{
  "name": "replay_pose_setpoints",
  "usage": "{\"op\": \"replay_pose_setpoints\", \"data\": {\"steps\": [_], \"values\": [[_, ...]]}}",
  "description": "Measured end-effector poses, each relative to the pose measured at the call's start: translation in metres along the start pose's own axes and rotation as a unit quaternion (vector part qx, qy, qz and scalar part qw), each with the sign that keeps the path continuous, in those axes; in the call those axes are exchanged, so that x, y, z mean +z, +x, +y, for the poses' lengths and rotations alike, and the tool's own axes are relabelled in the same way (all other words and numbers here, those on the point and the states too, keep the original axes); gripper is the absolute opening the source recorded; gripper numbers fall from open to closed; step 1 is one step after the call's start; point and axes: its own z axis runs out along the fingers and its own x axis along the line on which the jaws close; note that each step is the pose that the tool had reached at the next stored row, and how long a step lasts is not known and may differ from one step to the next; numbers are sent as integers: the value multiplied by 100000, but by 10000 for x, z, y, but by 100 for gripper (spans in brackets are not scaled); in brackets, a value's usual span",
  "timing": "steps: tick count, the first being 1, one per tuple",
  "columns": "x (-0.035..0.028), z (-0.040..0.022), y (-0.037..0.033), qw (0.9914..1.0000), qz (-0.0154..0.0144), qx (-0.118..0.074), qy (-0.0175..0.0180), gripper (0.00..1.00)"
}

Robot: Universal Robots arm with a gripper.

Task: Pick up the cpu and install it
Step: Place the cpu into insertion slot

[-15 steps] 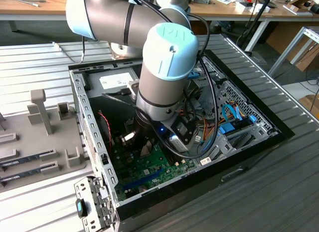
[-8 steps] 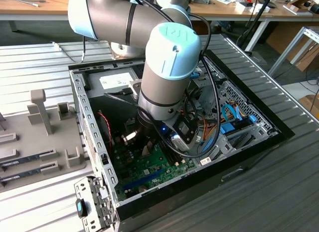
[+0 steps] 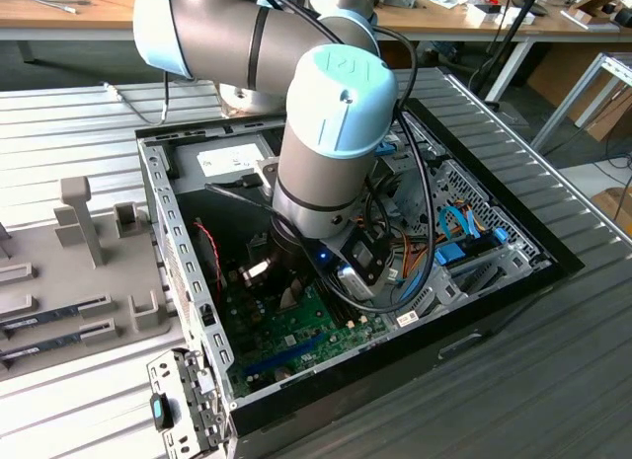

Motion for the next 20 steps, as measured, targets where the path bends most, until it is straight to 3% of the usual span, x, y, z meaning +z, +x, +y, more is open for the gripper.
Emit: {"op": "replay_pose_setpoints", "data": {"steps": [1, 3, 6, 11, 20], "values": [[0, 0, 1, 100000, -2, 19, -2, 41], [0, 0, 1, 100000, -4, 55, -2, 53], [1, 4, -1, 99999, -6, 393, 16, 53], [0, 13, -4, 99956, -11, 2962, 60, 53], [20, 44, -7, 99948, 2, 3230, 61, 53]]}}
